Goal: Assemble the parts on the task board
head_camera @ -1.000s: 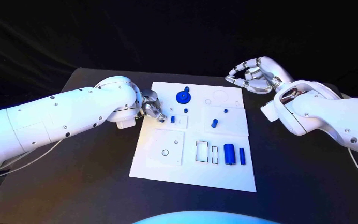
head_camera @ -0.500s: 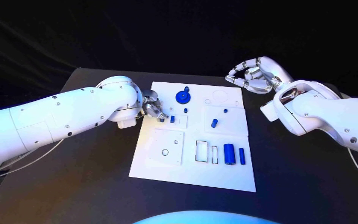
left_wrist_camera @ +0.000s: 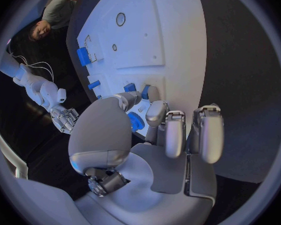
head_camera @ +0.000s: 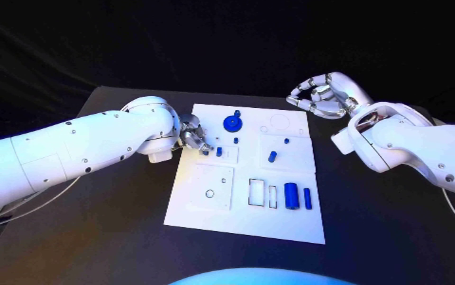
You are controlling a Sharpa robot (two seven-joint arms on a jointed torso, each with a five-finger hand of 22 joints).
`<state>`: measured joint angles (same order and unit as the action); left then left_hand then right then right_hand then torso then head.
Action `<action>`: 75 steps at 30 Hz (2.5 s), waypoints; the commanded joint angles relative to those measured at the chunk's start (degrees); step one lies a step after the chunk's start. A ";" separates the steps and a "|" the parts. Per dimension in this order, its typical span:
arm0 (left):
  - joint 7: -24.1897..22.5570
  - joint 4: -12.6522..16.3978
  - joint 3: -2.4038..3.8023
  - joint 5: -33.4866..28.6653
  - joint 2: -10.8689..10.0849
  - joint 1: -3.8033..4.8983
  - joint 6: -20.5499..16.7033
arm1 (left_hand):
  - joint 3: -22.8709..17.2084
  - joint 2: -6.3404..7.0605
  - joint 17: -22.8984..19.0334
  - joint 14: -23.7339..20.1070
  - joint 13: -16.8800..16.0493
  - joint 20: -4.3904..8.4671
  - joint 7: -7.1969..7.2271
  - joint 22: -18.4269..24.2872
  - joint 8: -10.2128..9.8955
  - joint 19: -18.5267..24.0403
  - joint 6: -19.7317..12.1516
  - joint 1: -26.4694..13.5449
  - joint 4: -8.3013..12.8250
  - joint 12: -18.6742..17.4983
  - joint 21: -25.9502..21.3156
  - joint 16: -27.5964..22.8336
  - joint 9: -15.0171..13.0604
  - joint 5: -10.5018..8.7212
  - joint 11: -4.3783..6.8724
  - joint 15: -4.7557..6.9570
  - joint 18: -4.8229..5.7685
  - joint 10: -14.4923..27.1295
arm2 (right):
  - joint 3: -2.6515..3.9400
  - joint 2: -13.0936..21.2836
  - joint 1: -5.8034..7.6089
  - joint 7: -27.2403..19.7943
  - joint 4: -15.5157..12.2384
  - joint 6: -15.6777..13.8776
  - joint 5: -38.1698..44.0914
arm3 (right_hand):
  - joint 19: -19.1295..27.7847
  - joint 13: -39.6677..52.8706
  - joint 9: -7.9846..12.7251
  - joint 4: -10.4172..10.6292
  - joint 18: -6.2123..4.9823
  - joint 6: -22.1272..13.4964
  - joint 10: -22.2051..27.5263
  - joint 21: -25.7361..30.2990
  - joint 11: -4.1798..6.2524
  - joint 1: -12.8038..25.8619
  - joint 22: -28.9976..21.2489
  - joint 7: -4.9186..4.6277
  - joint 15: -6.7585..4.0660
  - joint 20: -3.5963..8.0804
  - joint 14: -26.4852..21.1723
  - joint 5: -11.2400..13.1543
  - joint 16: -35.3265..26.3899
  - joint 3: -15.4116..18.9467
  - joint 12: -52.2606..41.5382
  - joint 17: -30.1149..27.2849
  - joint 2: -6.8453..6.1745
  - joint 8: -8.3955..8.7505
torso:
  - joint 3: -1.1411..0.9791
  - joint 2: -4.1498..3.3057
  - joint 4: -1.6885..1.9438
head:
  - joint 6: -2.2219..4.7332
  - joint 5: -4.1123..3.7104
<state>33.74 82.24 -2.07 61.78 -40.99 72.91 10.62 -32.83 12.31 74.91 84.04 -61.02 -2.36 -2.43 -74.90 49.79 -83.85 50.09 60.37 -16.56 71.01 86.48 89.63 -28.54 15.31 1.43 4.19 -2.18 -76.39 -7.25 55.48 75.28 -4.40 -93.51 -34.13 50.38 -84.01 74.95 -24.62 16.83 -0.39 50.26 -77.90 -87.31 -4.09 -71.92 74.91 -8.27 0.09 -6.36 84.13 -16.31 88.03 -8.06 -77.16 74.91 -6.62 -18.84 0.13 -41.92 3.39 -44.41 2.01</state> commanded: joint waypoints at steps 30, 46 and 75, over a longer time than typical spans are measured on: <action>-12.56 2.06 0.74 -6.91 -2.00 -0.10 -16.95 | 10.31 -1.42 7.43 2.88 15.24 -0.73 -2.56 2.24 -0.74 8.17 -6.18 -0.84 -0.19 -11.57 -5.77 -4.55 2.63 -1.39 -2.50 -1.66 -2.22 12.10 | 0.00 0.02 -0.04 -0.62 0.09 0.53 0.20 | -3.94 1.60 -0.09 -0.08 -0.48 -0.20 0.08 0.29 0.43 1.05 12.97 0.04 -0.46 0.56 4.47 -0.43 -0.43 0.60 0.16 9.07 -0.09 -0.25 | -0.05 0.12 0.14 | 0.44 -0.67; -33.29 1.52 -0.47 10.17 1.02 -0.33 -25.61 | -0.77 3.70 -19.08 -14.27 34.91 -5.35 -7.57 24.23 -9.52 27.13 -14.18 22.33 5.99 -30.70 -22.96 -23.08 9.76 -1.76 -7.35 -6.36 -7.14 30.02 | -0.01 -0.14 -0.24 -0.80 0.37 0.41 0.20 | -3.55 1.31 -0.10 -0.17 -0.64 -0.23 0.36 0.85 0.44 0.98 12.58 0.05 -0.47 0.56 4.39 -0.58 -0.57 0.57 0.45 8.75 -0.04 -0.26 | 0.04 0.08 0.01 | 1.08 -1.08; -29.62 -4.53 -1.26 30.38 7.26 -2.50 -16.58 | 0.52 4.42 -20.12 -13.05 43.44 -5.46 -6.06 17.93 -15.44 23.39 -8.79 21.19 8.11 -36.85 -18.41 -17.90 13.73 -1.77 -7.48 -6.39 -5.96 29.41 | -0.04 -0.39 -0.48 -0.74 0.32 0.44 0.20 | -3.11 0.37 -0.11 -0.26 -0.83 -0.31 1.25 1.51 0.45 0.79 12.12 0.05 -0.48 0.57 4.26 -0.76 -0.80 0.51 1.39 8.21 0.01 -0.26 | -0.06 -0.16 -0.15 | 1.35 -1.67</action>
<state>2.95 77.83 -3.35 90.13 -34.03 70.50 -8.56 -32.49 16.74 54.66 71.14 -17.66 -7.89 -8.58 -56.89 34.57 -60.72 40.88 82.00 -8.68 34.40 67.67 71.49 -14.87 13.76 -5.84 -2.18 -8.85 -46.81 -7.28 55.15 74.83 -4.73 -93.12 -34.11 50.37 -84.01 74.91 -24.63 16.82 -0.38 50.26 -76.97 -86.16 -3.59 -71.56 74.91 -8.28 -0.12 -6.36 83.92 -16.76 87.46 -7.74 -76.05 74.92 -6.72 -18.83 0.05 -42.09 3.23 -43.03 0.33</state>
